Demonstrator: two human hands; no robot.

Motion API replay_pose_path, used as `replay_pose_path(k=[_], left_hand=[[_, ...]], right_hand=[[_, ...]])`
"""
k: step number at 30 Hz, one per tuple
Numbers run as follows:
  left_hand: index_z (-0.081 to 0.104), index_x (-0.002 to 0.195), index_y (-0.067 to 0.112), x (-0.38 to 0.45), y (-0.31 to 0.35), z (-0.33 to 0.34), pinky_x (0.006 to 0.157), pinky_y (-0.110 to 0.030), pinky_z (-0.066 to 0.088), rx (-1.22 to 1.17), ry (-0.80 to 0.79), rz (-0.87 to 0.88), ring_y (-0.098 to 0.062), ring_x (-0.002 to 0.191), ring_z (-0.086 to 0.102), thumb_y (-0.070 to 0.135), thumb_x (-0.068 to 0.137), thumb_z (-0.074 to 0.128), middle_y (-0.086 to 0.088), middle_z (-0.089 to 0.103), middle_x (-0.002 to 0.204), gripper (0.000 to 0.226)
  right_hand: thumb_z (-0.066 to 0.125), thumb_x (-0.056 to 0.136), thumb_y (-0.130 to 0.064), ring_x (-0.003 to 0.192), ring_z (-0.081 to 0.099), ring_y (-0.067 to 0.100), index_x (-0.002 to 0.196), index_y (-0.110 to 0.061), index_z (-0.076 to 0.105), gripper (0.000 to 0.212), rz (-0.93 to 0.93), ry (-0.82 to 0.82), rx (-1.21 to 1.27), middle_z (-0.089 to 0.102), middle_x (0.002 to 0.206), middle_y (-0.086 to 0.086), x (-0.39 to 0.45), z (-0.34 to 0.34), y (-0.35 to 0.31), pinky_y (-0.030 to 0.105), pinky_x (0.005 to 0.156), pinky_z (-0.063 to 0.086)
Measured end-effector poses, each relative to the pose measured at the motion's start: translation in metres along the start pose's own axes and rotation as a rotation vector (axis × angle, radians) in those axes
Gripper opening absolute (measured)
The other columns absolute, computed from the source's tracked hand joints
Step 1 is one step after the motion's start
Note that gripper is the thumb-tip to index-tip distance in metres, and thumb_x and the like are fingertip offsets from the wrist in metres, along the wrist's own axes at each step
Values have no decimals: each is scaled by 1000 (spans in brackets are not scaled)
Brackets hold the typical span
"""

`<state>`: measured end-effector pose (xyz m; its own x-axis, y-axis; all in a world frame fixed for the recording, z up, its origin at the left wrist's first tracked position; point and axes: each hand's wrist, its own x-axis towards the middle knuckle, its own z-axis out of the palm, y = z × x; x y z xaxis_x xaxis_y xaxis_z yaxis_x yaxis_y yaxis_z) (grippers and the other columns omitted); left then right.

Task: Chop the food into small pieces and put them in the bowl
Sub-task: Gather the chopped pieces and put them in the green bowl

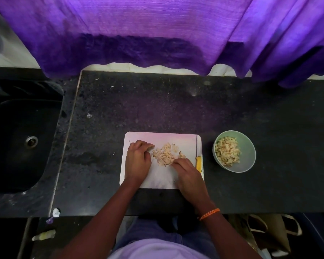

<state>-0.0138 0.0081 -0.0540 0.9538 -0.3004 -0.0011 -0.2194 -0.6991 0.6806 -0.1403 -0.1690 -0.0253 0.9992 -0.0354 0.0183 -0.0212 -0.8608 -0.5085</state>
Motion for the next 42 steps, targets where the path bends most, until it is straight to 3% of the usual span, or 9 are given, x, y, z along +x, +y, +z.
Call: replay_pose_path(k=[5,11,19,24,28,30,34,37,42], left_hand=[[82,113,14,-2,-1,-1,95,-33,51,10,-4,-4,-17,106,55,-9,90,58,4,67,108,40],[82,113,15,-2,-1,1,94,-25,47,10,-7,-18,-13,106,53,-8,91,59,7,66,107,40],[83,113,16,-1,-4,1,94,-21,43,3,-13,-16,-7,104,48,-10,90,59,8,66,107,42],[83,112,17,-1,-6,3,92,-19,41,8,-14,-15,-8,104,49,-8,90,60,9,66,107,41],[84,112,17,-1,-7,5,93,-22,44,6,-16,-7,-9,104,49,-8,89,63,9,66,107,40],[83,113,18,-1,-7,2,94,-29,49,6,-24,-4,-11,104,51,-6,87,65,8,67,108,39],[71,131,26,-4,-10,-5,95,-41,46,65,-142,198,-19,109,55,26,86,69,9,63,120,46],[59,143,27,-11,-12,-7,99,-43,42,188,-222,310,-21,116,54,43,85,70,7,56,130,61],[60,144,23,-16,-10,-3,100,-39,47,168,-208,312,-20,113,53,38,91,70,4,55,127,56]], right_hand=[[68,73,15,116,57,20,115,-7,71,48,98,45,38,61,123,3,-34,-2,10,32,95,55],[60,77,19,112,52,17,105,-10,67,41,198,113,138,56,117,-2,-20,0,-1,12,97,36],[64,90,0,109,57,16,112,-10,71,25,194,100,33,63,116,1,-35,-5,14,27,95,49],[69,80,3,94,59,23,96,-9,70,20,85,-3,-105,63,100,4,-35,7,13,41,73,55],[68,78,5,112,59,21,116,-10,69,41,78,-32,-117,64,118,4,-5,9,13,36,85,58],[65,82,2,115,59,21,117,-11,70,38,100,2,-73,64,122,3,1,4,16,36,88,58],[56,94,-6,114,55,20,120,-9,68,29,281,196,29,59,123,3,-12,-6,19,30,97,49],[61,91,-2,122,49,22,136,-7,59,46,415,154,-43,52,135,8,-11,-2,13,34,100,48],[63,89,-2,121,50,27,138,-5,58,49,492,97,-108,53,133,12,3,14,5,41,98,54]])
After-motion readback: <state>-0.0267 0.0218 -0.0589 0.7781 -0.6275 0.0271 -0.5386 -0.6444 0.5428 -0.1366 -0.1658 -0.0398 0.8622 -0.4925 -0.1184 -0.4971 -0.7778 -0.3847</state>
